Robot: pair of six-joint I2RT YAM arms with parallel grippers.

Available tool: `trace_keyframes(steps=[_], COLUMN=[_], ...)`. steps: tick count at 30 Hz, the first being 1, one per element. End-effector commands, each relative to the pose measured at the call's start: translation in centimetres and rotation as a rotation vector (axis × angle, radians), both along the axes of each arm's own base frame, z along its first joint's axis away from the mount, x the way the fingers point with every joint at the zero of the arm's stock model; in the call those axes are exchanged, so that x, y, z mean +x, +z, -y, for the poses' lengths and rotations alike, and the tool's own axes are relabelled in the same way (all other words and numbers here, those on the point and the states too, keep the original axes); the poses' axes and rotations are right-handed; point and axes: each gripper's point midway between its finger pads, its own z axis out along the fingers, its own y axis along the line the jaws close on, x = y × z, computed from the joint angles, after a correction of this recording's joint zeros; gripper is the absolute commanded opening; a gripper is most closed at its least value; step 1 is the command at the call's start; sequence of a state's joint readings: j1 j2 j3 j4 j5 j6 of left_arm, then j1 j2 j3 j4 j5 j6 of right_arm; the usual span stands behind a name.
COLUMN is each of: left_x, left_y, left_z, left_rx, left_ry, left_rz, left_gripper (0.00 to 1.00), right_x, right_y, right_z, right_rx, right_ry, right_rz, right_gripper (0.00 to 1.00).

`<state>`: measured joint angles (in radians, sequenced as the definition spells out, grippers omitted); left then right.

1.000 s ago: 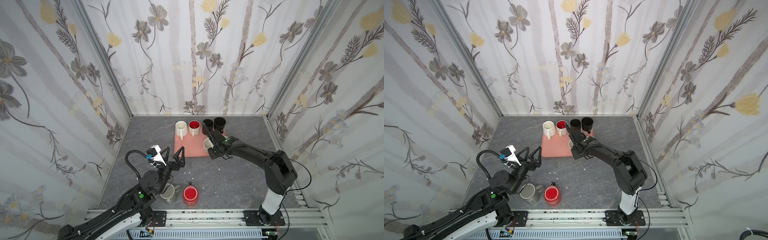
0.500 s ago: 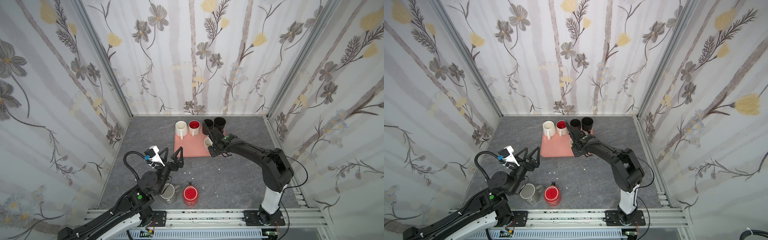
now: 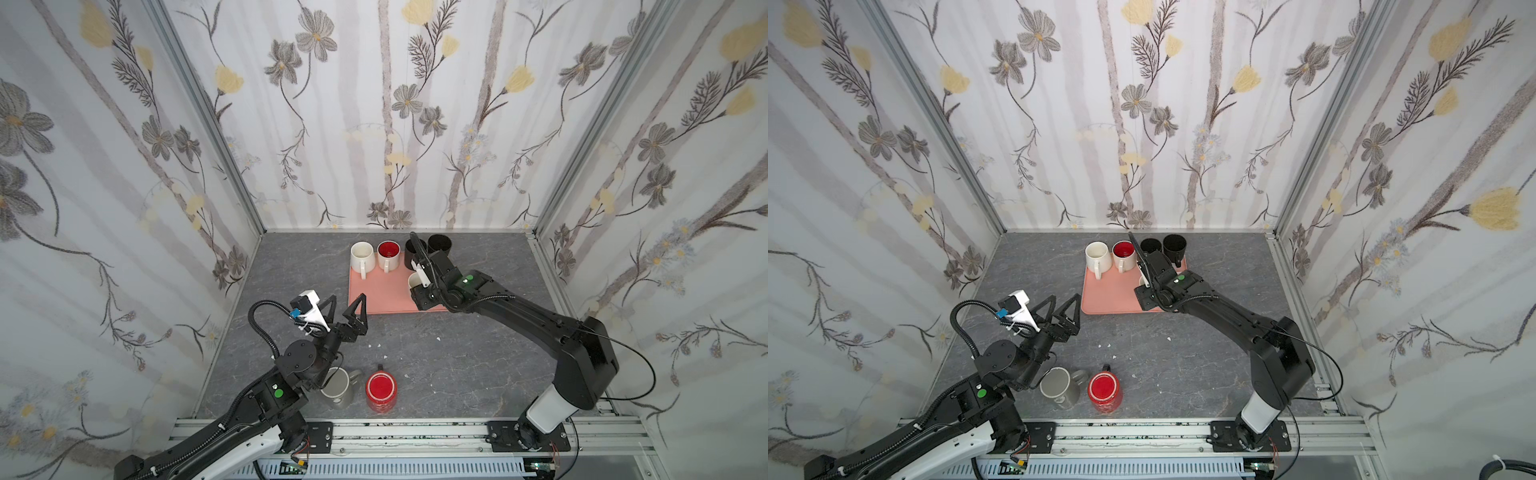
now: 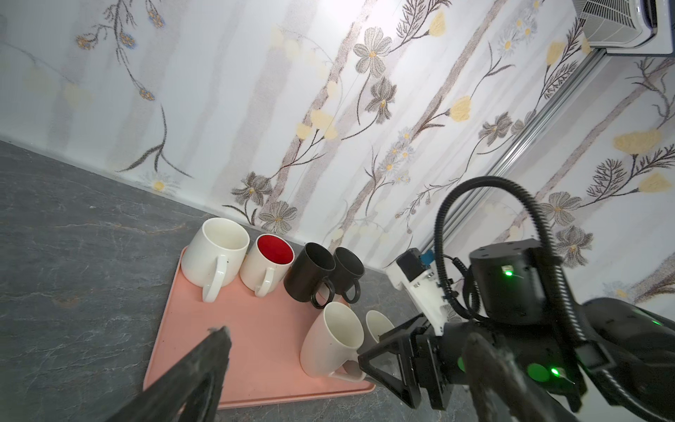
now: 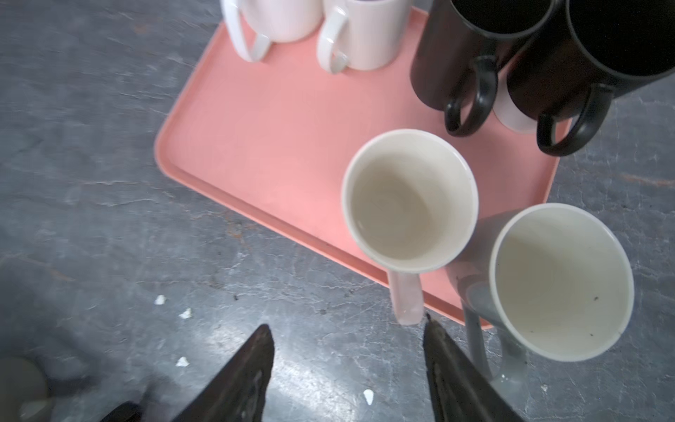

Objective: Turn the mug right side up
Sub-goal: 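Open the right gripper and move it back toward the upside-down red mug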

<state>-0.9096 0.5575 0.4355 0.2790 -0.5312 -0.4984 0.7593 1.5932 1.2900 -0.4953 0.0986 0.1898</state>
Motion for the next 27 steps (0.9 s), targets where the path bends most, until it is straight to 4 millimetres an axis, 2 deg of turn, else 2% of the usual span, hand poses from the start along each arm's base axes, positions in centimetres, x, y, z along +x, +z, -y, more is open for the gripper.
trace_keyframes(steps=[1,2,8,14,16,21,27], left_x=[0.2,0.2,0.1,0.0,0.0,0.0,0.0], left_y=[-0.6,-0.7,-0.4,-1.2,-1.5,-1.9,-2.0], left_z=[-0.5,-0.6,-1.8,-2.5,-2.5,-2.4,-2.4], left_rx=[0.022,0.029,0.037,0.037,0.041,0.045,0.046], left_ry=[0.032,0.036,0.077,0.101,0.098,0.095,0.097], left_rz=[-0.039,-0.044,-0.052,-0.079,-0.090,-0.104,-0.109], left_gripper=[1.00,1.00,1.00,1.00,1.00,1.00,1.00], right_x=[-3.8,-5.3,-12.7,-17.9,-19.3,-20.1,-21.9], right_y=[2.4,2.4,1.4,-0.8,-1.5,-3.4,-3.0], right_z=[-4.0,-4.9,-7.7,-8.9,-9.3,-9.5,-10.3], right_rx=[0.140,0.167,0.228,0.180,0.167,0.084,0.092], right_ry=[0.165,0.212,0.380,0.472,0.507,0.520,0.593], right_rz=[0.079,0.088,0.152,0.202,0.208,0.235,0.271], right_gripper=[0.85,1.00,1.00,1.00,1.00,1.00,1.00])
